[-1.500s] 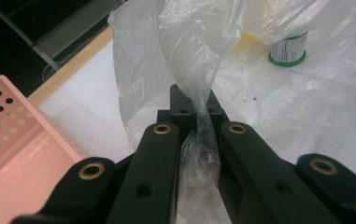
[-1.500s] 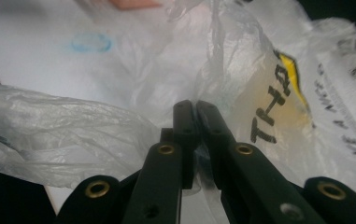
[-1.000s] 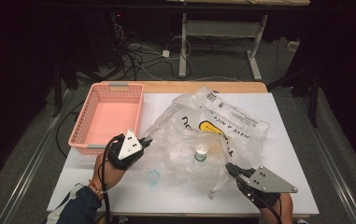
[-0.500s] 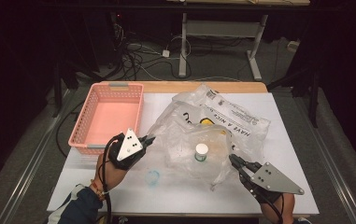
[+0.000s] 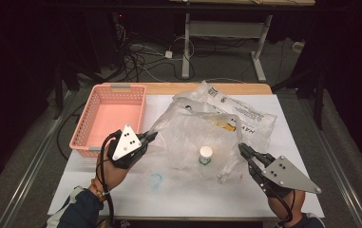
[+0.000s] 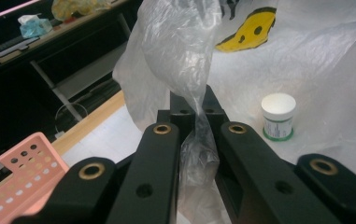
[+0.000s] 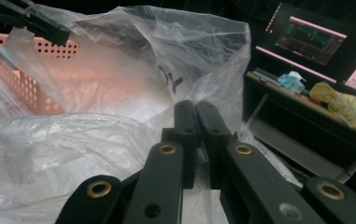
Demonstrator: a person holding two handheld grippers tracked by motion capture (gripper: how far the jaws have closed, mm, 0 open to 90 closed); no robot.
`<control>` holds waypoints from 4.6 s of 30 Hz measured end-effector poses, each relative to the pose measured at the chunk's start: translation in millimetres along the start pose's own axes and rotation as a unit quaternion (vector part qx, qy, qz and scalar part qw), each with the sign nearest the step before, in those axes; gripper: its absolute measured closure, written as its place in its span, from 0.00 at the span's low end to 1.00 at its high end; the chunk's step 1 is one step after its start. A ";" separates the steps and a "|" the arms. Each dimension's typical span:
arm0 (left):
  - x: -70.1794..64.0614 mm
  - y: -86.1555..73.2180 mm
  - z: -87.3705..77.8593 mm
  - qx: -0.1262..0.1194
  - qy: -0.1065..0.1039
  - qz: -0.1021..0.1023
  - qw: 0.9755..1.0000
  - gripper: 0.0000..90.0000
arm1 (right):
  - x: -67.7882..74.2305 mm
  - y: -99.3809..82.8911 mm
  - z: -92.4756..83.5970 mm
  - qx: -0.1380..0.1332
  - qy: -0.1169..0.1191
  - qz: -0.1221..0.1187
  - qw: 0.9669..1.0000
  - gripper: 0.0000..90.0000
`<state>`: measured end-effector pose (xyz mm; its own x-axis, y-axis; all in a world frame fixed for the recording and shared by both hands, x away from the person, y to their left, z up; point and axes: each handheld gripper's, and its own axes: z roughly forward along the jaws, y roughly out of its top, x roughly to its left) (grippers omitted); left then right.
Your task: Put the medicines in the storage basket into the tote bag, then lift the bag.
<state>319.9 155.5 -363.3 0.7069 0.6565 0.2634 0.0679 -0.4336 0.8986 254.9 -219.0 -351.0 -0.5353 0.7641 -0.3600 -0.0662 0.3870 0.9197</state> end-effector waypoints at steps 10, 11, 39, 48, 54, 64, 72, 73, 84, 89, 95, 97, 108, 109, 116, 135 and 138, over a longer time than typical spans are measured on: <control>-1.2 16.6 -5.4 -0.034 0.000 -0.008 0.999 0.96 | -5.5 13.8 2.8 -0.020 -0.016 -0.004 1.000 0.99; -1.3 17.6 -5.8 -0.035 -0.001 -0.009 0.999 0.96 | -5.9 14.9 2.8 -0.022 -0.019 -0.003 1.000 0.99; 25.9 37.5 -10.8 -0.063 0.039 -0.054 0.996 0.96 | -78.4 8.1 15.3 0.010 -0.122 0.042 0.992 1.00; 19.6 50.0 -19.6 -0.080 0.037 -0.046 0.995 0.96 | -82.5 20.6 16.0 -0.004 -0.128 0.044 0.991 1.00; 17.6 62.8 -32.1 -0.100 0.041 -0.037 0.993 0.96 | -81.2 29.4 16.6 -0.012 -0.128 0.040 0.991 1.00; 12.4 76.8 -48.1 -0.128 0.044 -0.025 0.990 0.96 | -78.6 33.9 19.7 -0.015 -0.121 0.038 0.992 1.00; 12.4 89.2 -67.1 -0.155 0.052 -0.019 0.986 0.96 | -78.2 41.9 14.6 -0.025 -0.119 0.036 0.992 1.00; 11.7 90.6 -70.0 -0.159 0.051 -0.019 0.986 0.96 | -78.2 42.6 13.9 -0.026 -0.118 0.036 0.992 1.00; 7.0 85.6 -63.2 -0.152 0.039 -0.016 0.987 0.96 | -66.5 48.7 17.8 -0.028 -0.098 0.024 0.995 1.00; 9.1 79.1 -53.1 -0.139 0.035 -0.019 0.990 0.96 | -67.8 42.1 23.4 -0.021 -0.100 0.032 0.994 1.00; 16.7 80.1 -54.5 -0.140 0.038 -0.025 0.989 0.96 | -71.3 41.2 25.1 -0.018 -0.104 0.034 0.994 1.00; 20.1 84.9 -58.0 -0.142 0.037 -0.026 0.989 0.96 | -74.2 43.9 23.8 -0.019 -0.103 0.036 0.994 1.00; 16.1 77.2 -48.5 -0.131 0.032 -0.017 0.991 0.96 | -73.1 45.3 24.6 -0.017 -0.103 0.031 0.994 1.00; 16.2 76.9 -47.6 -0.131 0.032 -0.018 0.991 0.96 | -73.2 44.7 25.1 -0.016 -0.104 0.031 0.994 1.00; 27.8 90.0 -58.5 -0.146 0.046 -0.021 0.988 0.96 | -78.9 48.6 20.0 -0.015 -0.110 0.028 0.993 1.00; 13.7 48.8 -26.7 -0.073 0.014 0.000 0.997 0.90 | -69.0 25.2 32.6 0.025 -0.079 0.024 0.996 1.00; 14.3 38.7 -23.1 -0.058 0.012 -0.004 0.998 0.90 | -68.8 19.7 34.6 0.034 -0.077 0.027 0.996 1.00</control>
<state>316.3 162.3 -316.7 0.6899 0.6748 0.2621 -0.0086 -0.3545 0.9350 319.5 -246.1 -313.4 -0.4007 0.8527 -0.3351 0.0184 0.3732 0.9276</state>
